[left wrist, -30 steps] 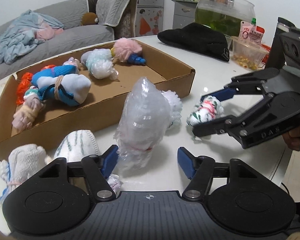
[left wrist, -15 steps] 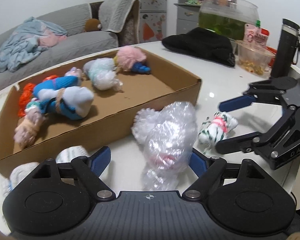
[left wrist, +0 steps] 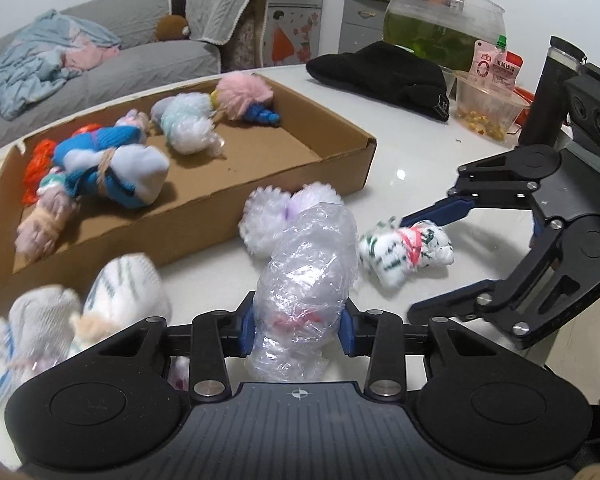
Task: Organize objects
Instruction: 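Grasp the clear bubble-wrap bundle with the left tool while the right grasps the green-white sock, then carry both held items into the tray and open both tools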
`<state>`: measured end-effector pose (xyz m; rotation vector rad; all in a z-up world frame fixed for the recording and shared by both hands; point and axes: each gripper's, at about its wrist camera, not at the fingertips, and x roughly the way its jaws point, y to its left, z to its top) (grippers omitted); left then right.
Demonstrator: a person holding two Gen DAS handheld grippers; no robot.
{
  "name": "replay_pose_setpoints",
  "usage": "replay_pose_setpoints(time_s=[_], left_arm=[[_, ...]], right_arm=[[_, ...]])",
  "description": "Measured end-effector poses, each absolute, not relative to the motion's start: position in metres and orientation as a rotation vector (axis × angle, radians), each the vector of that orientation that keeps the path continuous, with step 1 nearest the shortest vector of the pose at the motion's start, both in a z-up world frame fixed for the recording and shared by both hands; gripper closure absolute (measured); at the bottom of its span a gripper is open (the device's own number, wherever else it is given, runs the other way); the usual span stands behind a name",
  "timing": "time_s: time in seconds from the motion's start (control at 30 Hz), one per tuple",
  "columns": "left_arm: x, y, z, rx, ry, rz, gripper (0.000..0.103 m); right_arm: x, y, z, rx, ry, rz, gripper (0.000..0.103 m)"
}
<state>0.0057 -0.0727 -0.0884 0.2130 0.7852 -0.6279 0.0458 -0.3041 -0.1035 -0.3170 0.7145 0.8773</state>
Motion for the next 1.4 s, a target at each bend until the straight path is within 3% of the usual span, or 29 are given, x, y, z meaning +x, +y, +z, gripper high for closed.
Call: replay_pose_setpoints(time_s=[0.1, 0.27, 0.33, 0.4, 0.67, 1.17, 1.4], left_arm=[[0.005, -0.068, -0.088, 0.219, 0.791, -0.612, 0.057], [0.006, -0.067, -0.087, 0.222, 0.808, -0.593, 0.057], [0.005, -0.069, -0.086, 0.225, 0.811, -0.588, 0.06], [0.002, -0.067, -0.086, 0.214, 0.814, -0.593, 0.062], [-0.003, -0.058, -0.073, 0.173, 0.82, -0.603, 0.065], [0.065, -0.071, 0.044, 0.186, 0.686, -0.577, 0.065], [0.123, -0.104, 0.026, 0.18, 0.768, -0.607, 0.065]], right_arm=[[0.041, -0.303, -0.102, -0.322, 0.718, 0.892, 0.038], [0.051, -0.299, -0.104, -0.294, 0.709, 0.873, 0.054], [0.053, -0.299, -0.103, -0.285, 0.706, 0.849, 0.072], [0.053, -0.302, -0.102, -0.275, 0.714, 0.835, 0.08], [0.043, -0.321, -0.091, -0.219, 0.711, 0.791, 0.08], [0.108, -0.314, 0.023, -0.211, 0.529, 0.765, 0.08], [0.167, -0.287, 0.012, -0.232, 0.587, 0.717, 0.08]])
